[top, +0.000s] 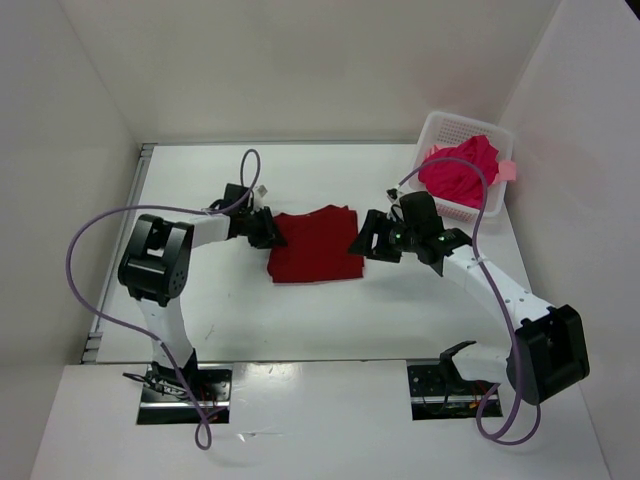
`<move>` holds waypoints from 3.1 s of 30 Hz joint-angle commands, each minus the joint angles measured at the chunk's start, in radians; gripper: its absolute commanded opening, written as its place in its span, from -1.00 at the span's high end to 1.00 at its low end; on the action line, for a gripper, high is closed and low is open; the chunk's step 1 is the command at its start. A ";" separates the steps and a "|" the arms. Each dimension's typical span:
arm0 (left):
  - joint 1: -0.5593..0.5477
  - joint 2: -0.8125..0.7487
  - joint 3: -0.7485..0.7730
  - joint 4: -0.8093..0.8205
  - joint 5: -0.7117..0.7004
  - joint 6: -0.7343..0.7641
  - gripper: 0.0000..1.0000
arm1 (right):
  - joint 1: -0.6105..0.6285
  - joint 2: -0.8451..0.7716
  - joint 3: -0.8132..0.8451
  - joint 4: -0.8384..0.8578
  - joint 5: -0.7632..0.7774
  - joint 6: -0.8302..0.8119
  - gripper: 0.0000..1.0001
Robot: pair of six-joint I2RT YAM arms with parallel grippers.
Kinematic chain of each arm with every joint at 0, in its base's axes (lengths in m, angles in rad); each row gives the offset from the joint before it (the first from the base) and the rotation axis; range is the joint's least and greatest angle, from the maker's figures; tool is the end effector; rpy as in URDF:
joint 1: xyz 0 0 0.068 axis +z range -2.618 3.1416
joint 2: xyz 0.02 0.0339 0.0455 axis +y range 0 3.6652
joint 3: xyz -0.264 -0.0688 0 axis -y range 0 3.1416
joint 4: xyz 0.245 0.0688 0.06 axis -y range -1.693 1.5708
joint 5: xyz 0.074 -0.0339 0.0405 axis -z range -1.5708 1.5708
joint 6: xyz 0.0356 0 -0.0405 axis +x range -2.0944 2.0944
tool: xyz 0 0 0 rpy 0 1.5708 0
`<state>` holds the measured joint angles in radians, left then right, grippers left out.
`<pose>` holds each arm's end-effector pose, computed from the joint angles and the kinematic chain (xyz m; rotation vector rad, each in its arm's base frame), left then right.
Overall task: Fold and stack the t-shirts
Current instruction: Put the neatly folded tshirt into the corner of the board with the left arm, then grab crumpled tshirt from bin with the right arm
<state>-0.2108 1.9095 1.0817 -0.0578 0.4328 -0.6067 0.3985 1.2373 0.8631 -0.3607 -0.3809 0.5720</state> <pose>0.3733 -0.0951 0.1403 -0.3046 2.5329 -0.8736 0.2372 0.1142 0.2575 0.0032 2.4250 0.9125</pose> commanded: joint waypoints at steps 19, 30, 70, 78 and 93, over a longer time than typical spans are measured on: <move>0.516 0.371 0.690 -0.095 -0.150 -0.096 0.81 | -0.006 0.073 0.016 0.037 -0.039 0.003 -0.42; 0.669 0.336 0.643 -0.103 -0.258 -0.134 0.70 | -0.006 0.053 0.024 0.019 -0.058 -0.006 -0.42; 0.296 -0.532 0.015 -0.109 -0.333 -0.035 -1.00 | -0.036 -0.002 0.462 0.103 0.421 -0.096 0.40; -0.110 -0.575 -0.103 -0.203 -0.211 0.029 -1.00 | -0.340 0.409 0.789 -0.107 0.735 -0.058 0.92; -0.352 -0.713 -0.235 -0.165 -0.120 -0.019 -1.00 | -0.567 0.754 0.824 -0.179 0.758 0.425 0.17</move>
<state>-0.5182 1.2057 0.8520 -0.2546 0.2821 -0.6102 -0.1879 2.0193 1.6279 -0.5419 0.3252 0.8715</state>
